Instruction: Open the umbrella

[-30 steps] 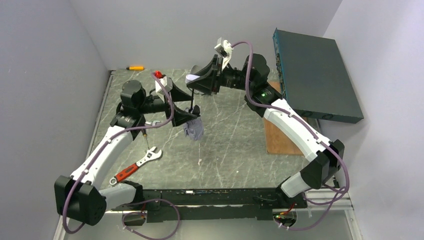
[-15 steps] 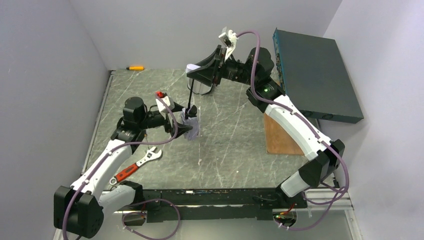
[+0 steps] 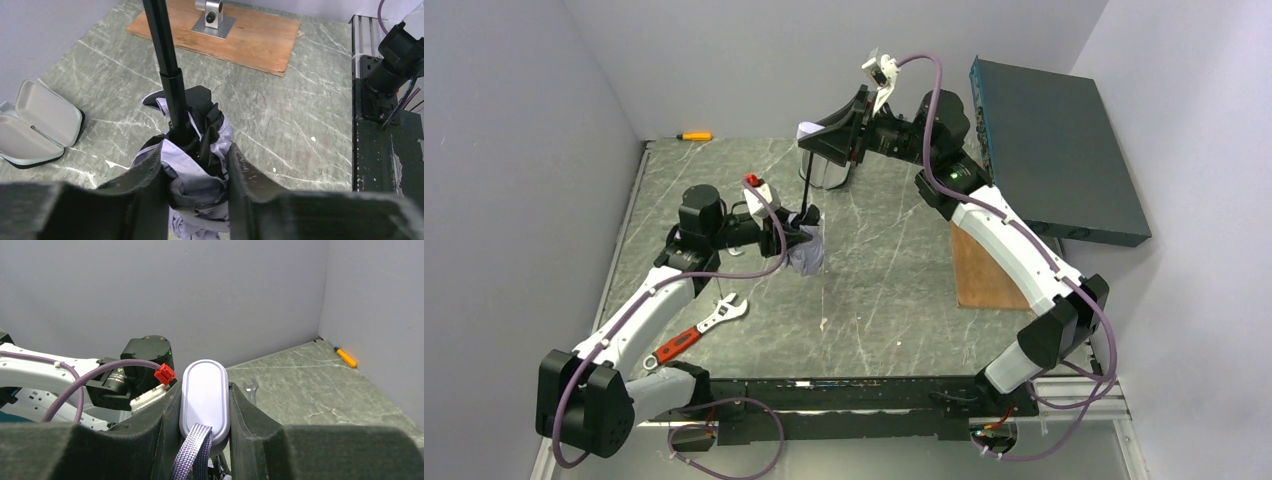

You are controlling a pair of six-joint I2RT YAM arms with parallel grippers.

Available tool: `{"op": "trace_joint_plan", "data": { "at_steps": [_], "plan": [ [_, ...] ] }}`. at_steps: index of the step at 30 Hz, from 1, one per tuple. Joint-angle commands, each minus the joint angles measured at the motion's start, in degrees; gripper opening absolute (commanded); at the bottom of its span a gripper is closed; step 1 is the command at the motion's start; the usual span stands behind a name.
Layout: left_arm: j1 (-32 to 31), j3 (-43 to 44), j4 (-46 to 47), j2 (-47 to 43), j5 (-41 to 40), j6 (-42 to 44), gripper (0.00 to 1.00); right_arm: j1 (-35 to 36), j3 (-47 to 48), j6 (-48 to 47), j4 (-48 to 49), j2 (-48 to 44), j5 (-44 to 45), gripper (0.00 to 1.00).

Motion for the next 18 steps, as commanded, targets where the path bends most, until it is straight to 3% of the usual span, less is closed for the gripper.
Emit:
{"op": "trace_joint_plan", "data": {
  "at_steps": [1,5,9,18],
  "plan": [
    [-0.36,-0.28,0.03,1.84,0.08,0.98,0.2,-0.38,4.2,4.23,5.92,-1.27,1.53,0.0],
    [-0.8,-0.17,-12.31,4.62,0.19,10.24,0.02,-2.12,8.61,4.39,4.51,0.72,1.33,0.0],
    [-0.8,-5.26,-19.83,6.65,-3.25,21.82,0.0,-6.27,18.66,8.2,2.89,4.17,-0.54,0.0],
    [-1.12,-2.54,-24.22,10.8,-6.35,18.29,0.0,-10.2,33.47,13.49,3.58,9.04,-0.35,0.0]
  ]
}}
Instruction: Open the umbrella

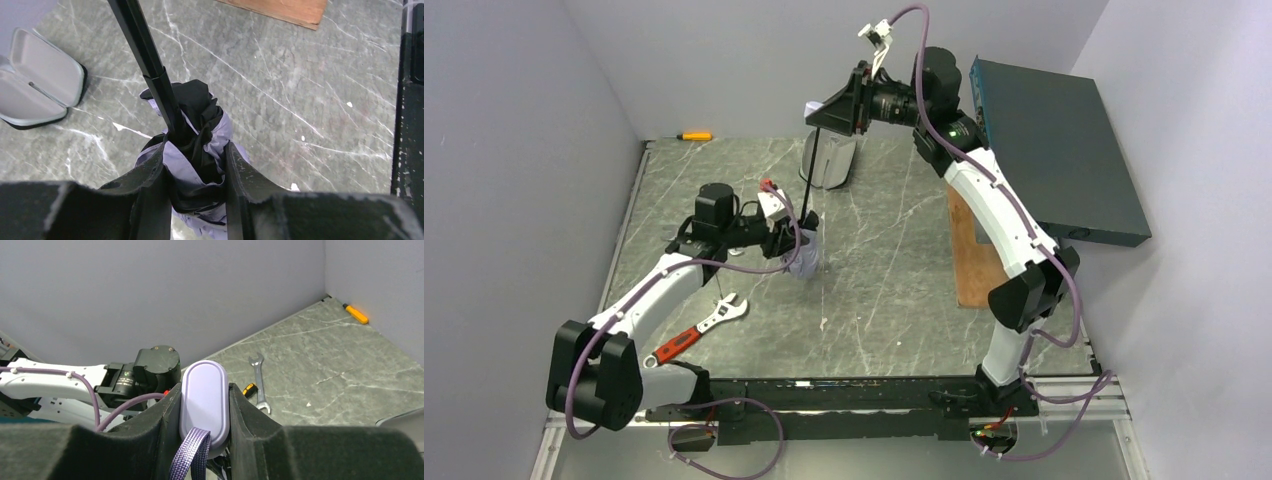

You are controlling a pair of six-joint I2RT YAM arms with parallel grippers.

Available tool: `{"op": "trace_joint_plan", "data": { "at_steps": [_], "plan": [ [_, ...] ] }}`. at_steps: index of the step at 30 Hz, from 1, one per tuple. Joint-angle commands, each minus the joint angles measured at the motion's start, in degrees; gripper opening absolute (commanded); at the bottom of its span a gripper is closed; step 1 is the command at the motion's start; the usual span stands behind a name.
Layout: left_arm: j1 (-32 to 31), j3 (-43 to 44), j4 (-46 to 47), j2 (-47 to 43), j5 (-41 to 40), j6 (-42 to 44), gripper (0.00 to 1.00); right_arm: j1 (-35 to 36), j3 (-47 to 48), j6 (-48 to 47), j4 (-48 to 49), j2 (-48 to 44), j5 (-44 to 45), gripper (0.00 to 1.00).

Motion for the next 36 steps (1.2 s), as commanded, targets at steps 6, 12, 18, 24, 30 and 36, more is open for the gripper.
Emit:
{"op": "trace_joint_plan", "data": {
  "at_steps": [6,12,18,24,30,36],
  "plan": [
    [-1.58,-0.14,-14.21,2.99,-1.19,4.24,0.0,-4.14,8.68,9.39,22.58,-5.4,5.35,0.0],
    [-3.83,15.52,-8.79,1.98,2.28,-9.97,0.0,1.17,-16.02,1.09,21.78,-11.48,3.4,0.0],
    [-5.89,25.06,-3.68,1.05,0.08,-16.86,0.0,5.76,-28.9,-7.02,18.73,-14.39,2.09,0.0],
    [-5.71,26.72,2.65,-1.89,0.11,-18.36,0.0,5.83,-36.55,-10.34,16.08,-15.9,2.65,0.0],
    [-5.79,23.2,0.17,-2.14,-1.21,-14.24,0.0,5.47,-32.68,-8.17,17.02,-14.95,3.02,0.0],
    [-5.91,10.26,-4.47,-0.74,-0.93,-7.59,0.0,2.19,-14.95,-1.81,20.05,-10.86,4.33,0.0]
  ]
}}
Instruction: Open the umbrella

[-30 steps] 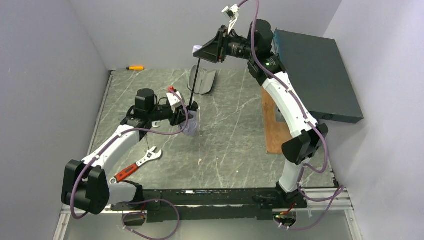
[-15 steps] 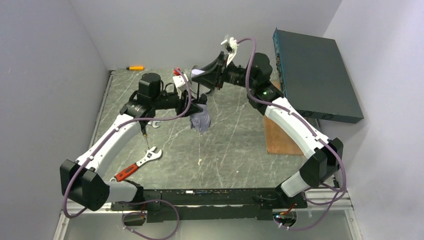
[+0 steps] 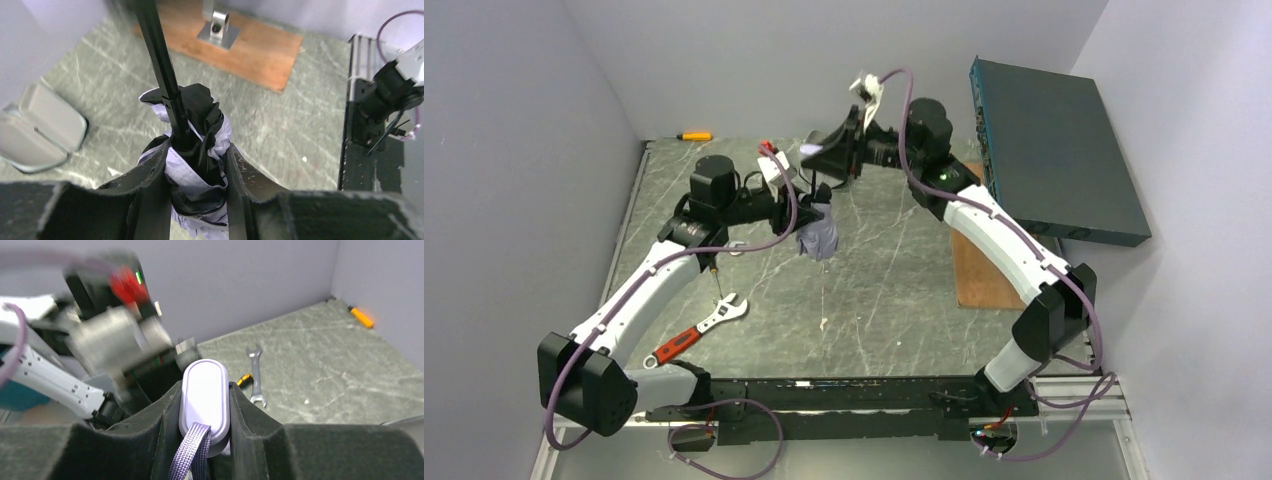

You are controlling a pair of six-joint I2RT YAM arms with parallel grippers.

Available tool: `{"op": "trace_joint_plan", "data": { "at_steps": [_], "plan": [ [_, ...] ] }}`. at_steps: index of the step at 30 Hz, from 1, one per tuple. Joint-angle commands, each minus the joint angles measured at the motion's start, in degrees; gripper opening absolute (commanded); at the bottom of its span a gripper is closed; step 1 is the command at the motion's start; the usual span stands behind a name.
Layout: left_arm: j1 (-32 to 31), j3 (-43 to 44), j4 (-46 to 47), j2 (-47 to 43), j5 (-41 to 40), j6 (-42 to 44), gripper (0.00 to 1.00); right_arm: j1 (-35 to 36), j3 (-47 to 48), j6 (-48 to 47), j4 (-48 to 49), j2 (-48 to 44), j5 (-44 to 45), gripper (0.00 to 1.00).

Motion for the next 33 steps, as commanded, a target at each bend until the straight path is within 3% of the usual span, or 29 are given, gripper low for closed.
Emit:
{"op": "trace_joint_plan", "data": {
  "at_steps": [1,6,9,13,19,20,21,23,24,33],
  "plan": [
    [-0.61,-9.92,-0.3,0.23,1.3,8.35,0.0,-3.86,17.23,8.38,5.29,2.43,2.18,0.0],
    [-1.79,-20.19,-4.85,3.0,0.43,13.44,0.0,-9.54,47.38,17.42,5.35,12.31,5.42,0.0],
    [-1.83,-22.85,-6.04,4.32,0.92,12.81,0.0,-11.54,54.96,18.44,5.58,14.16,6.65,0.0],
    [-2.08,-20.91,-2.66,4.32,-0.3,11.32,0.0,-11.2,42.76,18.87,10.08,8.32,5.71,0.0],
    [-2.03,-11.04,-3.81,5.33,-1.65,10.89,0.0,-10.67,29.29,17.57,10.61,3.34,3.23,0.0],
    [-2.08,-9.85,-4.28,5.31,-1.99,11.24,0.0,-10.6,29.06,17.58,9.66,3.39,2.48,0.05],
    [-2.01,-8.64,-4.84,5.28,-2.62,11.6,0.0,-10.56,28.75,18.14,9.92,3.27,1.68,0.29],
    [-1.63,-6.43,-6.16,5.46,-2.86,12.92,0.0,-10.52,27.77,17.56,10.12,2.45,1.19,0.89],
    [-1.23,-5.58,-6.42,5.63,-2.82,12.87,0.0,-10.46,27.15,16.91,10.2,1.87,1.42,0.98],
    [5.18,3.02,-6.42,7.11,0.11,6.81,0.0,-10.51,20.79,8.36,6.9,-4.4,6.2,1.0]
  ]
}}
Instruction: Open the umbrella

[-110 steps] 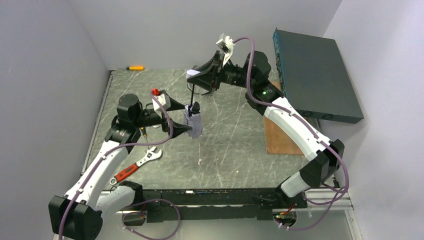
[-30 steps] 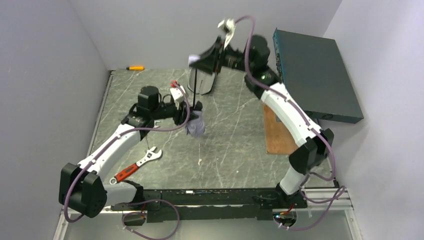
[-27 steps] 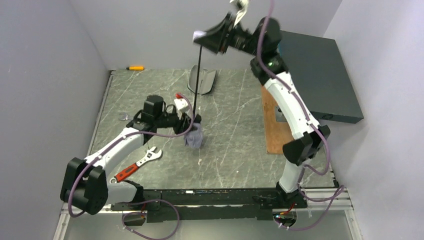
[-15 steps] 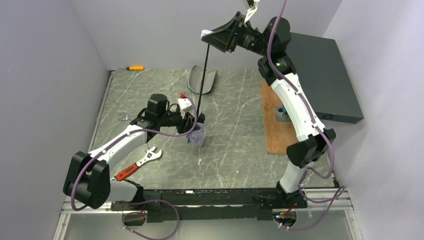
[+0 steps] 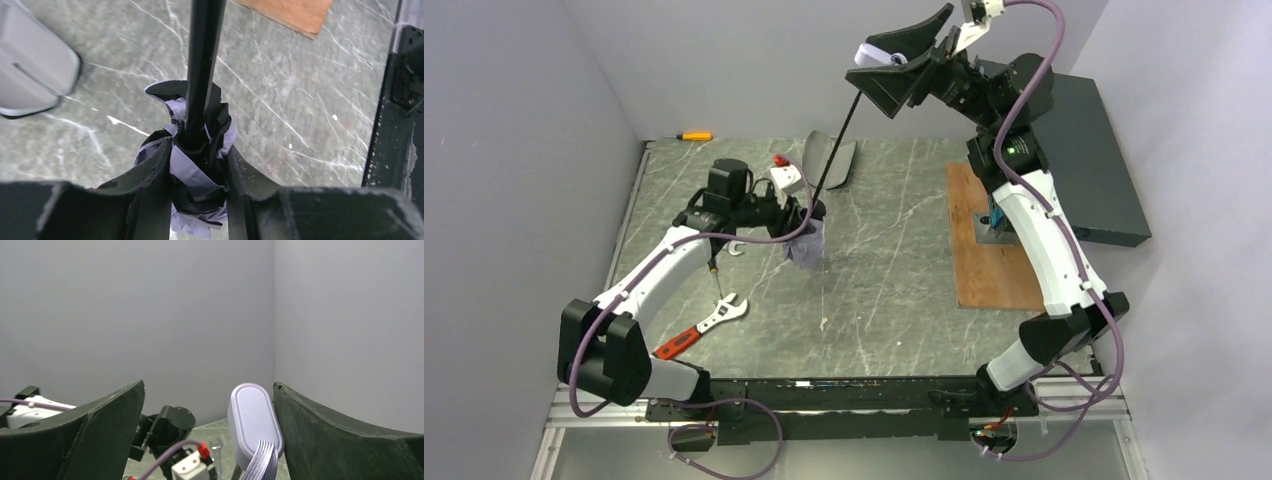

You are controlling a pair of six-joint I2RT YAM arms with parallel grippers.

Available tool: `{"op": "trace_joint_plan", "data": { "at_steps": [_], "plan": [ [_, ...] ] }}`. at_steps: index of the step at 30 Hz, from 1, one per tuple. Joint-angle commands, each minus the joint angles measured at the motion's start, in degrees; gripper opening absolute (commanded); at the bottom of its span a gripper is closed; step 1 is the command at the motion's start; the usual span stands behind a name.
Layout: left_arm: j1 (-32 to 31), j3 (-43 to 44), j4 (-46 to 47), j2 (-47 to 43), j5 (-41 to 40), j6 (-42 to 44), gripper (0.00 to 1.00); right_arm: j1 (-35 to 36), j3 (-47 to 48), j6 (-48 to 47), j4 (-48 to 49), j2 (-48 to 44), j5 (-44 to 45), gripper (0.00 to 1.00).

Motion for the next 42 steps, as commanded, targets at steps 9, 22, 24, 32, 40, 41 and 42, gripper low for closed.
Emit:
{"op": "trace_joint_plan", "data": {
  "at_steps": [9,22,24,32,40,41,42],
  "plan": [
    [11.52,15.96,1.74,1.39,6.35,-11.78,0.0,-0.29,-16.16,-17.13,-7.28,-14.86,14.84,1.0],
    [17.72,17.21,19.62,1.01,16.75,-44.61,0.0,-0.12,-26.78,-29.99,-21.05,-16.17,2.26,0.96],
    [17.79,13.68,26.82,-1.04,17.21,-51.37,0.0,0.25,-28.07,-29.12,-21.83,-15.13,-0.83,0.97],
    [16.07,12.66,37.04,-1.72,18.11,-55.7,0.0,7.59,-23.12,-32.21,-24.64,-6.81,-3.45,0.95],
    [12.15,22.49,-8.46,-5.17,-3.11,-3.28,0.0,7.1,-18.55,-40.06,-26.69,-11.51,4.52,0.89],
    [13.08,22.0,-7.64,-5.82,-4.92,-0.44,0.0,6.32,-19.26,-39.77,-28.56,-12.61,7.7,0.89],
    [14.47,21.38,-6.31,-6.72,-5.47,1.86,0.0,4.23,-20.65,-38.49,-30.22,-13.5,10.4,0.89]
  ]
}}
